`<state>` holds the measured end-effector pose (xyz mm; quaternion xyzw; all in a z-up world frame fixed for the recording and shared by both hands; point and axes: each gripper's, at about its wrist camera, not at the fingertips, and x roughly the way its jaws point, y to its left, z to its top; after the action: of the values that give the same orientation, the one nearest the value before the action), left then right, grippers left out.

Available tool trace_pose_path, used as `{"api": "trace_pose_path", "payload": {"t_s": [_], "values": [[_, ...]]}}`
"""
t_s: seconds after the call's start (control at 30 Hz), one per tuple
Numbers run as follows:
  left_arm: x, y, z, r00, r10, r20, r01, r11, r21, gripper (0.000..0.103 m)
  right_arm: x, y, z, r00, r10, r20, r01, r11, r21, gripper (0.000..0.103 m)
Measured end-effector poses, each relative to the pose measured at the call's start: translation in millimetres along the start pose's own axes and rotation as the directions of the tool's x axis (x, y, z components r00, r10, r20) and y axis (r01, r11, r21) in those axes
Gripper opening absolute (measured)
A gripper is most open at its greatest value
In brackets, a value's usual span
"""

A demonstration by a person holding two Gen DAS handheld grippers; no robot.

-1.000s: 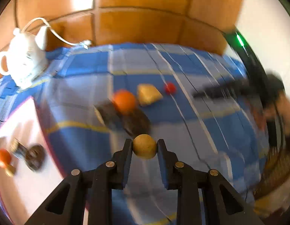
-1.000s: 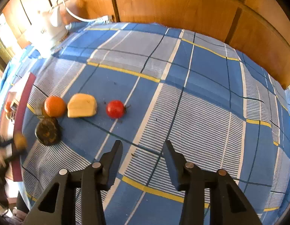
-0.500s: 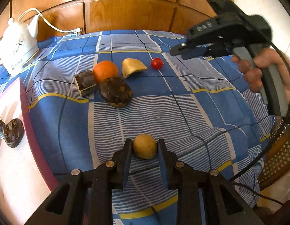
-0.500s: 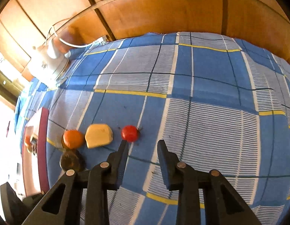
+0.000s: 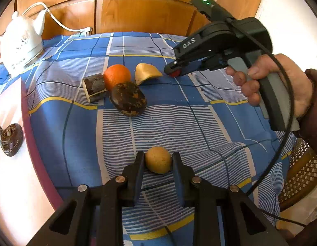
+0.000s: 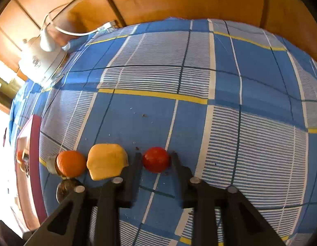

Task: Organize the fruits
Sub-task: 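Carry the tan ball into the tray and release while right gripper grasps red cherry tomato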

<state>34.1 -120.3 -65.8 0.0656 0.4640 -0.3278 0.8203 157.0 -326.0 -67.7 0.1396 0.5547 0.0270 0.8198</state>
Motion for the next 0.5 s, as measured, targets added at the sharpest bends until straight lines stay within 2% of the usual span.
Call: {"api": "trace_pose_path", "payload": {"t_s": [0.1, 0.23, 0.37, 0.5], "values": [[0.0, 0.2, -0.4, 1.0, -0.001, 0.001, 0.001, 1.0, -0.003, 0.027, -11.0, 5.2, -8.9, 1.0, -0.02, 0.01, 0.02, 0.998, -0.061, 0.026], [-0.1, -1.1, -0.4, 1.0, 0.007, 0.003, -0.007, 1.0, 0.003, 0.027, -23.3, 9.0, -31.4, 1.0, -0.009, -0.024, 0.005, 0.988, -0.155, 0.026], [-2.4, -3.2, -1.4, 1.0, 0.017, 0.009, -0.017, 1.0, 0.007, 0.027, -18.7, 3.7, -47.6, 0.999, -0.019, -0.035, 0.012, 0.983, -0.181, 0.026], [-14.1, -2.0, -5.0, 0.999, 0.029, 0.04, -0.029, 1.0, 0.001, 0.027, -16.6, 7.5, -48.9, 0.999, -0.032, -0.011, 0.029, 0.977, -0.213, 0.026]]}}
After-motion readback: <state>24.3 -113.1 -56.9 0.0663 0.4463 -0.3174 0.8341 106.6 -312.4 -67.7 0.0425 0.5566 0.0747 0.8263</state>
